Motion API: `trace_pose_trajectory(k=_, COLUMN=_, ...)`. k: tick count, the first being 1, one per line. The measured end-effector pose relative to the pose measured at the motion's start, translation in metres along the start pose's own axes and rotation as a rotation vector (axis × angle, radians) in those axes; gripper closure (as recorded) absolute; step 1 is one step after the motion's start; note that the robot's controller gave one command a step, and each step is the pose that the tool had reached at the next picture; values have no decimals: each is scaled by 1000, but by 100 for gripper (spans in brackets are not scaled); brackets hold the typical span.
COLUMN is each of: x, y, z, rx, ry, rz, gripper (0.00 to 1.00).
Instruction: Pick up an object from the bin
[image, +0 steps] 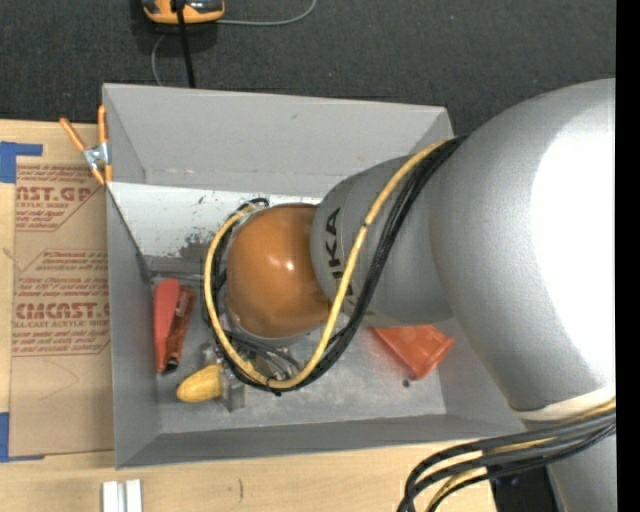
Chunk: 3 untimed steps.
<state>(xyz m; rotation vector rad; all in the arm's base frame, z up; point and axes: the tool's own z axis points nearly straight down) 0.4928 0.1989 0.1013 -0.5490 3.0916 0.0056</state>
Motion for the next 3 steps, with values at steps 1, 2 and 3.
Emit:
trace_pose_trajectory(k=1, x=0, y=0, z=-12, rx=0, ry=1, rz=0, gripper=100)
trace_pose_trajectory(k=2, x=0, y=0, z=-24, rx=0, ry=-1, rz=0, gripper=100)
trace_pose_trajectory(k=3, x=-1, y=1, z=-32, rx=0, ry=-2, rz=-1, gripper=100)
